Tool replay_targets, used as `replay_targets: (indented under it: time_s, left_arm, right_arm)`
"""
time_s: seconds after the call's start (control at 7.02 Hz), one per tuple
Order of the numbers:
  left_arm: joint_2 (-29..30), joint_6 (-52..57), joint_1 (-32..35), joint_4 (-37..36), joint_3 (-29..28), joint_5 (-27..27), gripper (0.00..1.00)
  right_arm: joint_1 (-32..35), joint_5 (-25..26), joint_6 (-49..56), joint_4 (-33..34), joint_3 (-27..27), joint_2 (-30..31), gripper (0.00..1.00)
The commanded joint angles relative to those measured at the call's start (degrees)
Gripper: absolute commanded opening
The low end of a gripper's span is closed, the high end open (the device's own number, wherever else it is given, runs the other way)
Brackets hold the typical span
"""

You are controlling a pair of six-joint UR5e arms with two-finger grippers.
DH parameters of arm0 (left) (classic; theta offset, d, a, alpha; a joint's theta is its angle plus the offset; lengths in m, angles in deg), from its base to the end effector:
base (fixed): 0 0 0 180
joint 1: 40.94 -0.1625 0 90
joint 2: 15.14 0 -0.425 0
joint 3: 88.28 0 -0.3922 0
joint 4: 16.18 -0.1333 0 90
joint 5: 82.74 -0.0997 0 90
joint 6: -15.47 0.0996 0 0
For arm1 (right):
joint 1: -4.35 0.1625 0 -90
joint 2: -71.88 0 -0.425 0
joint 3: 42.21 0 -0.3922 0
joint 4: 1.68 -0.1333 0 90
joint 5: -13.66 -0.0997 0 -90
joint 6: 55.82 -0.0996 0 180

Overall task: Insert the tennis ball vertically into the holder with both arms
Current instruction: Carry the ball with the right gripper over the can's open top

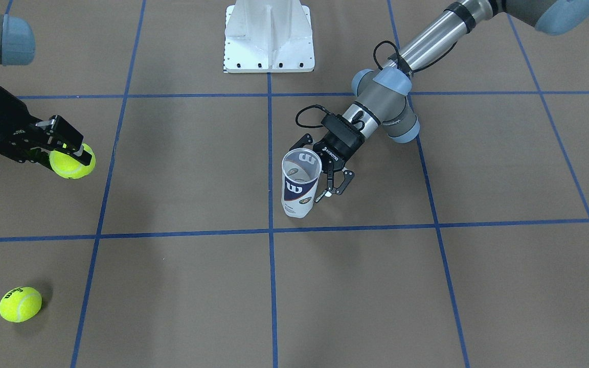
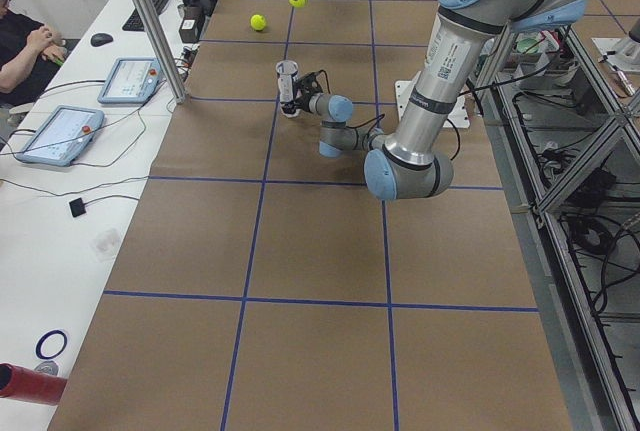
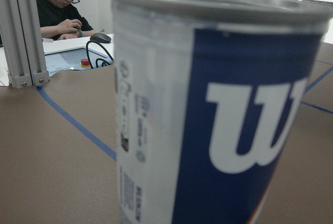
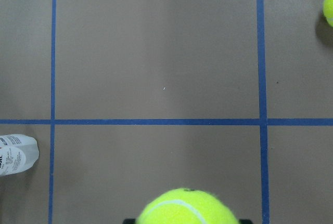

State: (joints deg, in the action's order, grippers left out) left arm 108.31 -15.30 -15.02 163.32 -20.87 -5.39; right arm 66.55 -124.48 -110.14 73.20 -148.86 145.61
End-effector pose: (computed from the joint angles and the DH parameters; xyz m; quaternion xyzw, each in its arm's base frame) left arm 0.5592 -0.4442 0.3277 0.5684 0.5144 0.1014 0.6340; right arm -0.2109 -0.5268 0.3276 0.0355 -0.5250 0.0297 0.8498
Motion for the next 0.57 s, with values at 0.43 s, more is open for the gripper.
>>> replay_targets:
  time_s: [0.43]
  left_arm:
    - [2.6,-0.1,-0.1,0.1,-3.3,0.0,0.98]
  right_arm:
    - [-1.3,0.1,-2.5,0.2,0.1,-4.1,0.0]
